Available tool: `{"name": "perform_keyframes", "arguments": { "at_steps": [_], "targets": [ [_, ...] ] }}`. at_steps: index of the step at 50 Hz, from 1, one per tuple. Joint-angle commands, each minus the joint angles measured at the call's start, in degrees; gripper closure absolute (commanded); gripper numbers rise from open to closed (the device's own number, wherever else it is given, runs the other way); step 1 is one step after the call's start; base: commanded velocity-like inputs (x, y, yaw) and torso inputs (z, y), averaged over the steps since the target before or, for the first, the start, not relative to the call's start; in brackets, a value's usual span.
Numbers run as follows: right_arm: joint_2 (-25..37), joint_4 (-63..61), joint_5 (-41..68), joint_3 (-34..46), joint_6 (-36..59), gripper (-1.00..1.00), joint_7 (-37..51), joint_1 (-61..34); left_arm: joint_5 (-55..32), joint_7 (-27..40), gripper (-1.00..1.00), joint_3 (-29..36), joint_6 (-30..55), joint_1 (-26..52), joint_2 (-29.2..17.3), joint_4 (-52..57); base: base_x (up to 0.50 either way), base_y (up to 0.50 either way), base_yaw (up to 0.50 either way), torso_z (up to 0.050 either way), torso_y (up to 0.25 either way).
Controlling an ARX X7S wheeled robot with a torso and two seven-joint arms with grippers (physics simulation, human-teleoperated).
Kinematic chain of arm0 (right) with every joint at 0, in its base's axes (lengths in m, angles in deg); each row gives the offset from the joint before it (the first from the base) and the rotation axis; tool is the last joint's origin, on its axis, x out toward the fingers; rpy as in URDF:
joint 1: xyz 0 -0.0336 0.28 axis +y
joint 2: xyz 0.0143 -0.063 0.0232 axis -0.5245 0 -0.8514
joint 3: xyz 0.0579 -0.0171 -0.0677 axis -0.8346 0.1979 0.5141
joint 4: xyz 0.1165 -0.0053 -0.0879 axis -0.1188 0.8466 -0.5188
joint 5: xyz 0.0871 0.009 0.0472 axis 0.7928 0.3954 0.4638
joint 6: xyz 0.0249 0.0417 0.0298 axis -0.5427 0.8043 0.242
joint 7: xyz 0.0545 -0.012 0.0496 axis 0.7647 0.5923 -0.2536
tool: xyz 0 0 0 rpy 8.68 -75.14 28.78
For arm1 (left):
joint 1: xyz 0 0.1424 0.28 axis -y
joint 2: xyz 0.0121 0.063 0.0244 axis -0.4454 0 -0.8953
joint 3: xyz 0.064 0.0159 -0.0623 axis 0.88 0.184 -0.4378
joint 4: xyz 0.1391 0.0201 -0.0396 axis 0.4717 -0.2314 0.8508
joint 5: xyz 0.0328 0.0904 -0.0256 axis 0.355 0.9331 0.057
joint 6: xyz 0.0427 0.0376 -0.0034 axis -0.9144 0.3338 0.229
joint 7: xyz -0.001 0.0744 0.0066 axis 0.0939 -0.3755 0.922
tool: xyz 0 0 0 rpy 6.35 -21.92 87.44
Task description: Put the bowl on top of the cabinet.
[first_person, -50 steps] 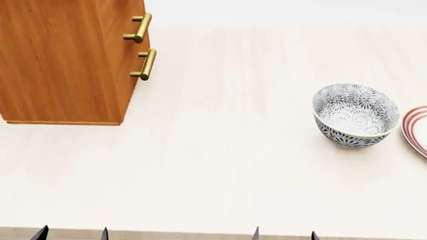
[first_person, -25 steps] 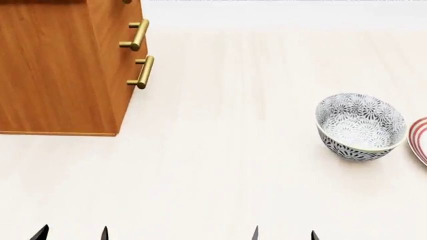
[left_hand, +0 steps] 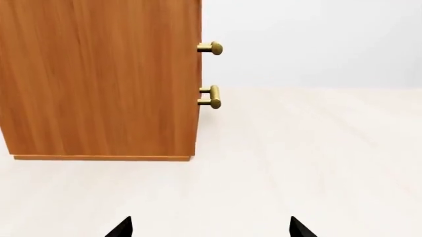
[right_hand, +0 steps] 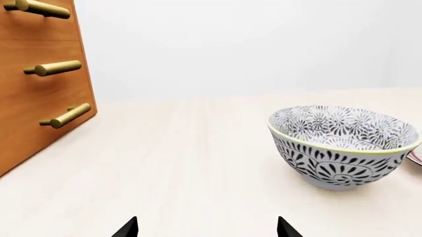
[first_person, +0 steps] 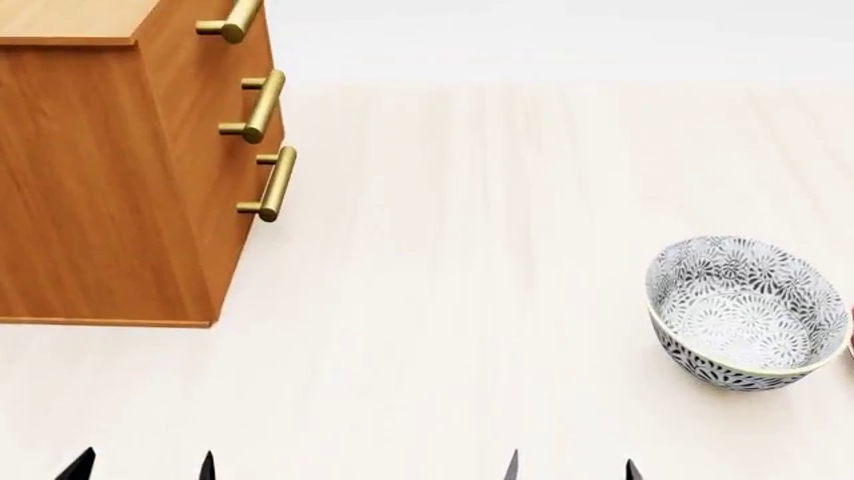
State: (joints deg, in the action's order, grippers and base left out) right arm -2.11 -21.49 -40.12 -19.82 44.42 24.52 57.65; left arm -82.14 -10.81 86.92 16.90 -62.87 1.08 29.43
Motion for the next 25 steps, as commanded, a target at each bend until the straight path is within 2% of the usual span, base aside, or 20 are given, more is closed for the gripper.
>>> {"name": "perform_keyframes", "arguments": {
  "at_steps": [1,5,9,18,25],
  "targets": [
    [1.0,-7.2,-1.5,0.8,1.0,-1.00,2.4,3.2,-0.3,0.6,-1.00,0.9,0.7,-3.4,-1.6,7.6,0.00,0.00,0.00,0.000,0.000],
    [2.0,-15.4,-3.7,1.4,1.3,-1.00,4.2,7.3,0.2,1.5,-1.00,1.5,0.7,-8.1,-3.3,17.0,0.00,0.00,0.00,0.000,0.000],
    [2.7,-20.2,-5.5,2.0,0.7,-1.00,5.3,10.3,0.6,2.1,-1.00,1.8,0.4,-11.1,-4.4,22.0,0.00,0.00,0.00,0.000,0.000],
    [3.7,-25.3,-8.3,2.8,-0.8,-1.00,6.7,13.8,0.3,2.3,-1.00,1.8,-1.8,-13.1,-5.4,24.4,0.00,0.00,0.00,0.000,0.000],
    [3.9,-24.9,-8.2,3.1,-1.0,-1.00,6.8,13.6,0.7,2.7,-1.00,2.0,-2.9,-13.3,-5.7,24.2,0.00,0.00,0.00,0.041,0.000]
  ]
}}
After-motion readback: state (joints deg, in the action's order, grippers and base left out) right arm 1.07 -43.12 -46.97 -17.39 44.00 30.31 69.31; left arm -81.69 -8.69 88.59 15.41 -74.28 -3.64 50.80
